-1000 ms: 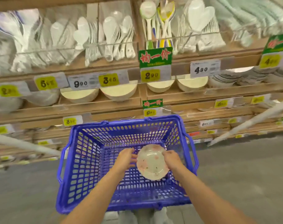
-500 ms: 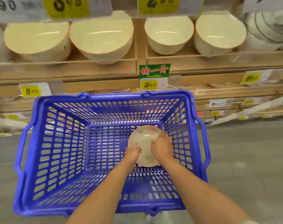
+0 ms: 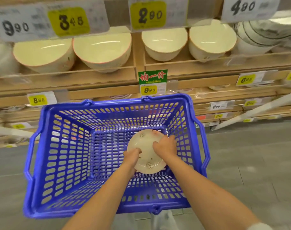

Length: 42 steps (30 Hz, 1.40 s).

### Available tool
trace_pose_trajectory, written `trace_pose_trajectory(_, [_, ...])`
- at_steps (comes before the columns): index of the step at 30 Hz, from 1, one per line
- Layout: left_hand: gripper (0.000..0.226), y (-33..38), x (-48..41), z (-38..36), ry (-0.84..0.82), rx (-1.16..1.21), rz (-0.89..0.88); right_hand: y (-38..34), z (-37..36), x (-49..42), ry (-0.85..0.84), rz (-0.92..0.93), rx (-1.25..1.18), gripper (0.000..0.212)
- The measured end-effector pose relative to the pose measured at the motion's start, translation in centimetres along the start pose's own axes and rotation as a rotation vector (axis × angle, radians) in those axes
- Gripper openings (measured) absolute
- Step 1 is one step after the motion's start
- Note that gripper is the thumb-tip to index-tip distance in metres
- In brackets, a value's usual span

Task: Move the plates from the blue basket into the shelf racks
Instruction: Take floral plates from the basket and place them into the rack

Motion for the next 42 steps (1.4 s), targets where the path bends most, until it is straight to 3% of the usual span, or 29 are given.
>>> trace_pose_trajectory(10, [0.033, 3.5, 9.9, 3.1, 0.072, -0.035, -0.352, -2.5, 8.5, 7.7, 0.148, 0.130, -0.187, 0.046])
trace_pose_trajectory(18, [0.025, 4.8, 21.6, 4.9, -0.109, 0.110, -0.565, -2.7, 16.6, 15.0, 0.211, 0.321, -0.512, 0.011])
trace_pose_trajectory(25, [0.024, 5.5, 29.1, 8.3, -0.161, 0.268, -0.711, -7.7, 20.5, 20.7, 0.198, 0.546, -0.727, 0.034])
trace_pose_trajectory(29, [0.026, 4.1, 31.7, 13.4, -0.123, 0.354, -0.781, -11.6, 19.5, 23.7, 0.081, 0.638, -0.841, 0.033])
trace_pose_trajectory(34, [0.019, 1.4, 33.6, 22.0, -0.060, 0.480, -0.815, -17.2, 15.4, 27.7, -0.043, 0.725, -0.807, 0.034])
trace_pose_trajectory(42, [0.032, -6.3, 35.6, 36.3, 0.146, 0.689, -0.820, -26.4, 5.4, 34.7, -0.309, 0.728, -0.736, 0.034])
Point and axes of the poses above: each hand's wrist, its own x-axis away from the middle knuckle, its own z-axis out of the back of the hand, y = z × x, the point moved 1 cm from there along -x, towards the middle knuckle, and after that the axes turned 6 degrees about z, right-handed, at the moved point
